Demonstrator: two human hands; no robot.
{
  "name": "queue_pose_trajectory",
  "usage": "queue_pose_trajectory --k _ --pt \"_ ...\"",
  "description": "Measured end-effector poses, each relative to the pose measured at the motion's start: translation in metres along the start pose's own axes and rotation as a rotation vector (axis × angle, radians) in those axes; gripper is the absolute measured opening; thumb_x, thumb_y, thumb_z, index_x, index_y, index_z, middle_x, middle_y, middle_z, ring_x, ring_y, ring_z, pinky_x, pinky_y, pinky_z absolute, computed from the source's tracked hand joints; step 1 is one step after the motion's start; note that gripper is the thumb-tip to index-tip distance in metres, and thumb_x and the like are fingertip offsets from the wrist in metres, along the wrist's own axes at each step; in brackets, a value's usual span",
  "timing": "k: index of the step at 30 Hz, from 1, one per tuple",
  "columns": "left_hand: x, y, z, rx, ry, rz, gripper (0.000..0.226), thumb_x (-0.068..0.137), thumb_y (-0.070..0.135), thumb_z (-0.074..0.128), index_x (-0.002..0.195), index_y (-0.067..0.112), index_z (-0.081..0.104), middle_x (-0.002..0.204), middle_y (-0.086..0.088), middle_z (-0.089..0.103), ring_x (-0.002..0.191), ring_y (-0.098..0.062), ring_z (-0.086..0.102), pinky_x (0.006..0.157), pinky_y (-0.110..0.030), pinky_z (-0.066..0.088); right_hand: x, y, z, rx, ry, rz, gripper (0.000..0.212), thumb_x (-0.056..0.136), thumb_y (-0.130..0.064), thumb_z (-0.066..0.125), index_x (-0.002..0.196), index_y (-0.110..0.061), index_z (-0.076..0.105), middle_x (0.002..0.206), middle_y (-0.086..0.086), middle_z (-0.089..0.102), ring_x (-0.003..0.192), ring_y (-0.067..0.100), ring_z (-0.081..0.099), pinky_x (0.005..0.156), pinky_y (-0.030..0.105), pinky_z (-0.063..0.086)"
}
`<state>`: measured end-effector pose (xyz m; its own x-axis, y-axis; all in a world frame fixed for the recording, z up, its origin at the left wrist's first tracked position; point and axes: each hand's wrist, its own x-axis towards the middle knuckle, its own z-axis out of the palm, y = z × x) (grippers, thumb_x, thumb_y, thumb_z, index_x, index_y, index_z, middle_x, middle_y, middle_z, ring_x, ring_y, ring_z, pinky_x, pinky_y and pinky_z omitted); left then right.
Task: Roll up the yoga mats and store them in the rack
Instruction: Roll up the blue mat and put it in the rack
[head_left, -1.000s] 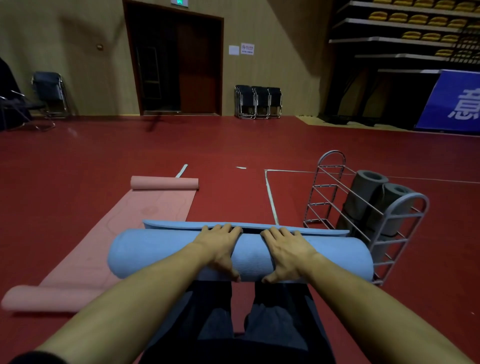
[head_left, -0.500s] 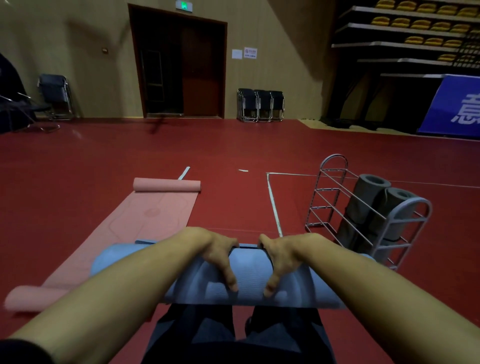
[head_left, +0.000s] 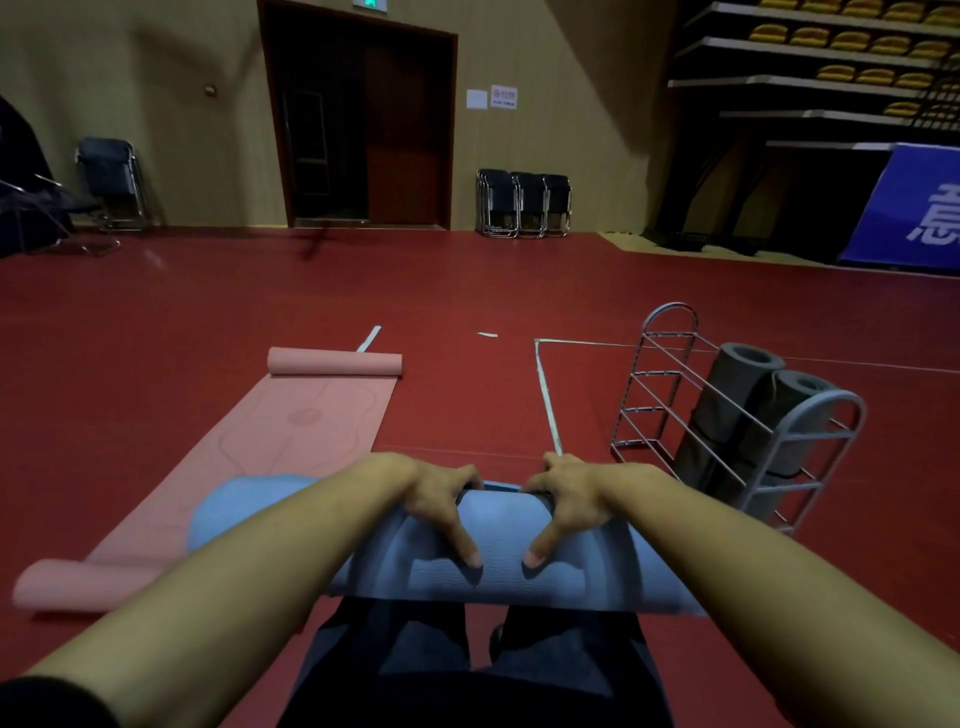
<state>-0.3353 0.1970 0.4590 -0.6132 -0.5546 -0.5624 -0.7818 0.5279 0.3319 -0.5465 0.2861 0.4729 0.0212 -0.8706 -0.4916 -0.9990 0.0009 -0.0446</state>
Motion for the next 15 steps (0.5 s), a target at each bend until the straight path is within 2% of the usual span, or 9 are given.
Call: queue_pose_trajectory --k 2,3,4,5,6,8,10,15 --pt "0.0007 0.0007 0.0 0.028 0.014 0.015 0.1 0.053 0.065 0.094 0.135 0.041 0.04 0.131 0.011 0.056 0.115 -0.018 0.062 0.105 -0.045 0.052 0.0 0.002 0.002 0.02 0.009 -0.005 0.103 0.058 -0.081 0.08 0.148 -0.04 0.048 0.147 -0.002 0.03 0.141 0.028 0.03 0.114 0.059 0.036" --pt "0.0009 0.0014 -0.0008 0.06 0.024 0.019 0.101 0.054 0.066 0.092 0.137 0.041 0.04 0.133 0.011 0.053 0.118 -0.018 0.058 0.107 -0.045 0.049 -0.0003 0.0029 0.003 0.038 0.007 -0.011 0.106 0.059 -0.08 0.08 0.15 -0.038 0.045 0.159 -0.006 0.021 0.147 0.029 0.025 0.117 0.058 0.033" --pt "0.0005 0.0025 -0.0018 0.101 0.038 0.016 0.102 0.054 0.069 0.091 0.139 0.041 0.041 0.133 0.011 0.05 0.122 -0.018 0.054 0.109 -0.046 0.046 0.0002 0.0038 0.0039 0.062 0.0 -0.016 0.107 0.06 -0.078 0.081 0.152 -0.037 0.044 0.165 -0.008 0.013 0.15 0.028 0.023 0.119 0.057 0.032" --pt "0.0009 0.003 -0.0026 0.146 0.053 0.007 0.103 0.054 0.072 0.089 0.14 0.042 0.04 0.132 0.009 0.046 0.124 -0.019 0.048 0.11 -0.048 0.044 0.0003 0.0043 0.0044 0.088 -0.011 -0.021 0.107 0.059 -0.077 0.082 0.151 -0.037 0.044 0.167 -0.009 0.015 0.15 0.026 0.029 0.119 0.054 0.034" --pt "0.001 0.0033 -0.0034 0.184 0.065 -0.004 0.104 0.054 0.075 0.087 0.141 0.043 0.041 0.13 0.007 0.043 0.126 -0.02 0.043 0.111 -0.05 0.041 0.0002 0.0042 0.0048 0.122 -0.02 -0.024 0.105 0.058 -0.077 0.083 0.148 -0.038 0.046 0.164 -0.007 0.027 0.143 0.023 0.041 0.116 0.051 0.04" --pt "0.0024 0.0034 -0.0048 0.224 0.079 -0.012 0.104 0.051 0.079 0.085 0.14 0.045 0.042 0.127 0.005 0.038 0.127 -0.022 0.036 0.111 -0.054 0.039 -0.0004 0.0032 0.0066 0.186 -0.015 -0.027 0.099 0.055 -0.074 0.087 0.14 -0.039 0.051 0.145 -0.008 0.056 0.121 0.017 0.06 0.106 0.044 0.051" --pt "0.0039 0.0031 -0.0045 0.234 0.079 -0.008 0.105 0.049 0.08 0.084 0.139 0.045 0.042 0.126 0.005 0.036 0.128 -0.022 0.033 0.111 -0.055 0.039 -0.0023 0.0021 0.0072 0.196 0.008 -0.034 0.099 0.055 -0.071 0.089 0.14 -0.035 0.052 0.134 -0.01 0.061 0.113 0.016 0.063 0.101 0.042 0.054" --pt "0.0047 -0.0019 -0.0025 0.204 0.116 0.011 0.103 0.051 0.078 0.086 0.138 0.044 0.043 0.127 0.007 0.033 0.127 -0.019 0.03 0.113 -0.052 0.037 -0.0021 0.0015 0.006 0.209 0.062 -0.029 0.103 0.053 -0.064 0.094 0.139 -0.03 0.05 0.128 -0.009 0.061 0.11 0.015 0.062 0.1 0.039 0.054"
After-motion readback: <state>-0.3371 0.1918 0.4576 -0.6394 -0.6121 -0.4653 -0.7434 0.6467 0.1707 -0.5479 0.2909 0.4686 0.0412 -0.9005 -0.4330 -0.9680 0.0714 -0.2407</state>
